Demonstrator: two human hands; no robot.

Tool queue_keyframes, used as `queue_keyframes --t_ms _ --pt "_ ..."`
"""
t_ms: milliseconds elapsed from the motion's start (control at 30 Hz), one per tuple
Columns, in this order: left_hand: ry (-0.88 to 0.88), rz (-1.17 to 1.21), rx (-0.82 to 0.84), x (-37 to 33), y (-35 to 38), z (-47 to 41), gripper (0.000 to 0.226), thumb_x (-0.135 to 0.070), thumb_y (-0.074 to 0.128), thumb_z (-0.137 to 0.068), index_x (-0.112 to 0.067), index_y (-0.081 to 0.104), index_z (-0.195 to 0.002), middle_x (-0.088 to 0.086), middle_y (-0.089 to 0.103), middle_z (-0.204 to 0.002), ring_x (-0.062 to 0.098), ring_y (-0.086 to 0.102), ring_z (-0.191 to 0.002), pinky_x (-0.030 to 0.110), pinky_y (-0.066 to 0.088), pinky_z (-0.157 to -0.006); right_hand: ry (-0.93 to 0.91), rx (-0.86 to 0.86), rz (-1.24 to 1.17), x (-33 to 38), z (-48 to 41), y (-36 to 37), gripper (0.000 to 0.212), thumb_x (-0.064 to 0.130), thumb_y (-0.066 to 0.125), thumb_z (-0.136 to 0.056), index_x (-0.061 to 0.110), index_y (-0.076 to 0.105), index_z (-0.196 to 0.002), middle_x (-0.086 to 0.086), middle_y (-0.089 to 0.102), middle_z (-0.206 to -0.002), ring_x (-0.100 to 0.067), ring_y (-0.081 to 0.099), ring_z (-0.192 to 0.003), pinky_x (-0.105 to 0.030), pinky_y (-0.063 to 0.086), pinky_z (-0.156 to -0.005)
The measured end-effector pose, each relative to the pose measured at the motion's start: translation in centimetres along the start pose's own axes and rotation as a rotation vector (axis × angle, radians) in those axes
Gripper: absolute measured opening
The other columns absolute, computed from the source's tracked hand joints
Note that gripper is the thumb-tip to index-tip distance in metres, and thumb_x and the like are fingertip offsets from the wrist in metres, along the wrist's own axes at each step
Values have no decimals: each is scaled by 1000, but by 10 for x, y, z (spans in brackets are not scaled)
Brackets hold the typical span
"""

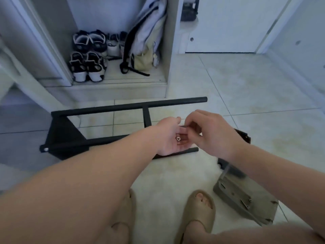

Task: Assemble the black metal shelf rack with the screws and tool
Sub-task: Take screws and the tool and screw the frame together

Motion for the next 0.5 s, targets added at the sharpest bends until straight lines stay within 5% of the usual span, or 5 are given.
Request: queue_keyframes --t_ms 200,300,400,500 --pt "30 -69 -230 -11 -77 16 42 -34 43 -105 -6 65 -83 7 63 -72 15 58 -55 19 44 -44 184 -31 -104 10 -46 32 8 7 61 -91 14 65 -91 14 59 -73 -2 55 -70 -9 40 -65" --pt "171 -338 -394 -30 -116 13 27 -26 52 -99 -10 64 -81 0 55 -65 12 45 -49 20 33 -44 254 164 -69 -6 -58 79 8 15 60 -95 18 64 -102 11 61 -83 -15 60 -84 -20 47 -76" --pt "356 -737 -557 -49 -146 4 17 -23 56 -94 -12 61 -82 2 53 -71 21 48 -64 28 38 -57 289 395 53 -23 -64 121 25 31 62 -97 19 60 -119 4 59 -109 -23 56 -108 -40 47 -95" --pt "411 -970 -584 -54 -161 -12 39 -31 55 -95 -16 44 -60 0 44 -58 23 45 -59 29 32 -55 285 502 149 -36 -70 145 43 50 59 -96 23 57 -129 2 57 -119 -24 55 -112 -41 45 -97"
Point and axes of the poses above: each hand's wrist, its own z-axis away from the middle knuckle, its own y-axis out of the palm, x = y × z, the point moved 5 cm from there along -z, towards the middle knuckle
